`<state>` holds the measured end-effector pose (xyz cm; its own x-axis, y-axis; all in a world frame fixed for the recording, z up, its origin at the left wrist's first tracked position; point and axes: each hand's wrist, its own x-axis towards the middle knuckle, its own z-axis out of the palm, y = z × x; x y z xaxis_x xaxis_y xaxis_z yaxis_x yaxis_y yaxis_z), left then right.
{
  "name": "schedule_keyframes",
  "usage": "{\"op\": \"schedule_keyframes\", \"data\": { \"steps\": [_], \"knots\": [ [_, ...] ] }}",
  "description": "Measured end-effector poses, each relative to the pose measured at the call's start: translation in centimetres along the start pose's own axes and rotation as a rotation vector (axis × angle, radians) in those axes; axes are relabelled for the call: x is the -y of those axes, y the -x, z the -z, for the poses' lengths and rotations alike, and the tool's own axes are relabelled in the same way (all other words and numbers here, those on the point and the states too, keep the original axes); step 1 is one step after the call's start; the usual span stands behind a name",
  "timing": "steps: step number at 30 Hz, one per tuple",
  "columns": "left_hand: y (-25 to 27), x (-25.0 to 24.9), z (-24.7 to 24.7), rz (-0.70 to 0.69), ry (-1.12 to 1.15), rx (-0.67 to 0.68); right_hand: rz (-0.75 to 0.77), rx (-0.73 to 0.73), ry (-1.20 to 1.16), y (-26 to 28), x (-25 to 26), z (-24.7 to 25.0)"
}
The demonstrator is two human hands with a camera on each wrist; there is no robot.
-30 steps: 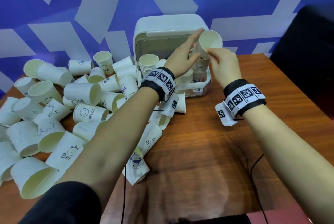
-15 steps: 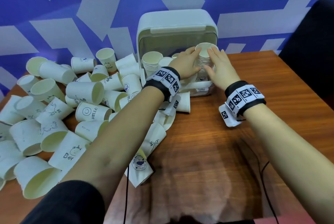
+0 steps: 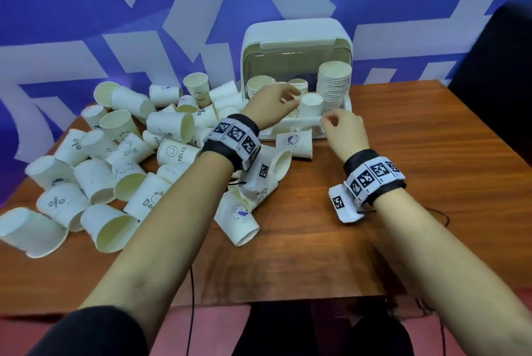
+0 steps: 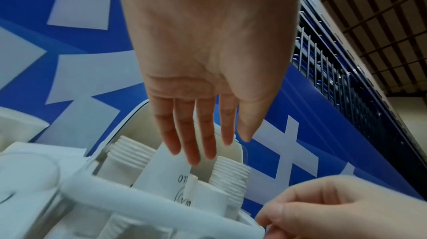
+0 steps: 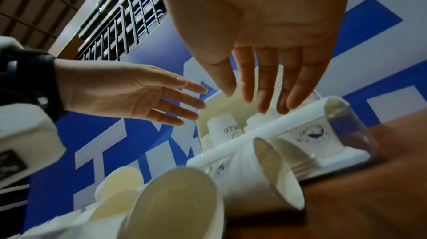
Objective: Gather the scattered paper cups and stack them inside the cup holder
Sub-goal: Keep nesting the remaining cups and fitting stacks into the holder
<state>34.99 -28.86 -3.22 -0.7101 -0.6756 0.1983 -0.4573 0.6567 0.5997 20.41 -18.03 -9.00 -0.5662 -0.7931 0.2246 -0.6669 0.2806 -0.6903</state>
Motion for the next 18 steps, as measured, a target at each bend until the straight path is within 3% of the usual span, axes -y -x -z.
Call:
{"op": "schedule_keyframes", "data": {
  "steps": [3, 11, 18],
  "knots": [
    [1.7, 0.7, -0.9, 0.080, -0.049, 0.099, -0.073, 0.105, 0.021, 1.7, 0.0, -1.7],
    [3.5, 2.6, -3.6, 0.253, -0.170, 0.315, -0.149, 0.184, -0.020, 3.4, -0.3, -3.5],
    [3.1, 2.7, -4.4, 0.247, -0.114, 0.311, -0.123, 0.242, -0.097, 3.2, 0.3, -3.5]
  ]
}}
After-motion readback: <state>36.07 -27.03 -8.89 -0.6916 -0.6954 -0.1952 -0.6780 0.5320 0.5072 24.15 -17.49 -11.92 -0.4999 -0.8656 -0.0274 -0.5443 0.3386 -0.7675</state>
